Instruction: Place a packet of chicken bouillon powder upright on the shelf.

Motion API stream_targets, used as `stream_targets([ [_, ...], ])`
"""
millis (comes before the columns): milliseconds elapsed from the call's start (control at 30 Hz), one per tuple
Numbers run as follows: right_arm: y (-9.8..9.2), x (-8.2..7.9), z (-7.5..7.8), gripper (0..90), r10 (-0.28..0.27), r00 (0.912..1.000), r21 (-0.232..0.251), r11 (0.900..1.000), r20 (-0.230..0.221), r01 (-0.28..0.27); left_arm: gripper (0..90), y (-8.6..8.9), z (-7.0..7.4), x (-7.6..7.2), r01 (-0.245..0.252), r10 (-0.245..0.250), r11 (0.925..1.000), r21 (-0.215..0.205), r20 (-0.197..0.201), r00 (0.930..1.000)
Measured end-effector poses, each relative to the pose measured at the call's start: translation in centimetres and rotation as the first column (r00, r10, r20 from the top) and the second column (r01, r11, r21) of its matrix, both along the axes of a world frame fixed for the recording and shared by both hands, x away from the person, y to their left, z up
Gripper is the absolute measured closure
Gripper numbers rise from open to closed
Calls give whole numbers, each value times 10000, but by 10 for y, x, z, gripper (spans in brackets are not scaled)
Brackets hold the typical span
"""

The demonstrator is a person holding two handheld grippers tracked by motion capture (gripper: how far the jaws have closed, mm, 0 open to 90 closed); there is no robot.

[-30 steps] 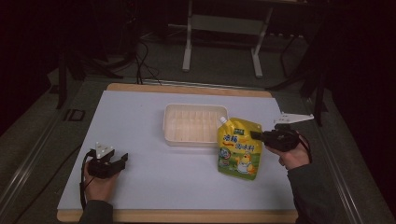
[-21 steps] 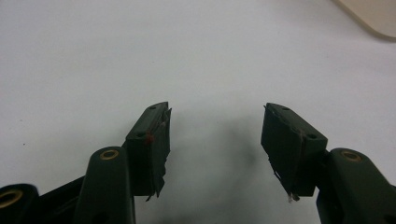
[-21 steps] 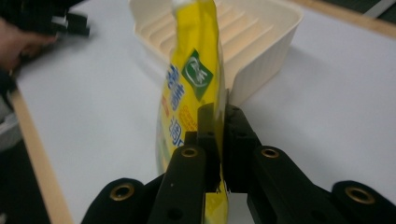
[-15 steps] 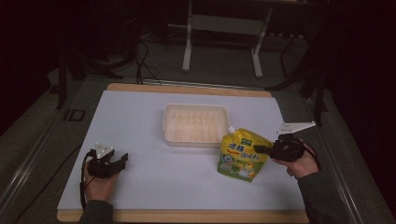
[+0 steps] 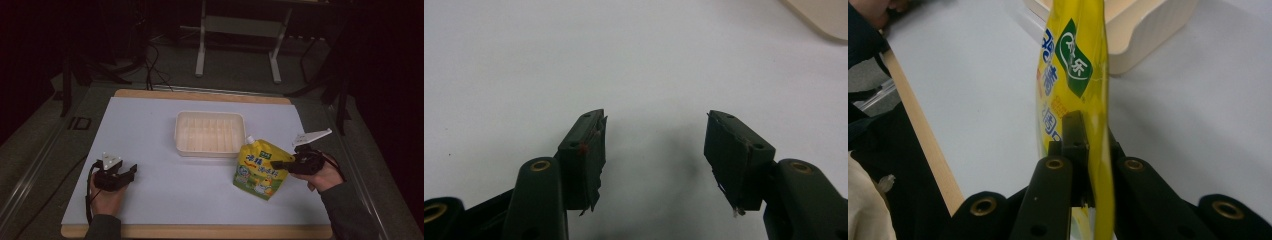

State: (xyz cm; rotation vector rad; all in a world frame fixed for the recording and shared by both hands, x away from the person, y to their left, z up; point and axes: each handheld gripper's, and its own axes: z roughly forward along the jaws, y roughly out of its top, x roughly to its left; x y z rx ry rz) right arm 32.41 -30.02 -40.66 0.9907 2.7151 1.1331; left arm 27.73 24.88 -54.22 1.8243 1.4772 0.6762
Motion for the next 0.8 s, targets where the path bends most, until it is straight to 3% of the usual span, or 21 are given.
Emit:
stream_targets([
  [233, 1, -6, 2, 898, 11, 9995, -49, 10000, -318, -13, 414, 0, 0, 0, -2, 2, 10000, 4, 6, 10000],
  [400, 2, -8, 4, 900, -68, 9964, 38, 10000, -843, 71, 414, 0, 0, 0, -9, 9, 10000, 0, 11, 10000],
  [567, 2, -9, 3, 900, -59, 9897, 535, 9985, -1434, 137, 414, 0, 0, 0, -3, 3, 10000, 1, 12, 10000],
  [800, -5, -9, -2, 900, -259, 9896, 1244, 9913, -1418, 438, 414, 0, 0, 0, -11, 11, 10000, -2, 13, 10000],
])
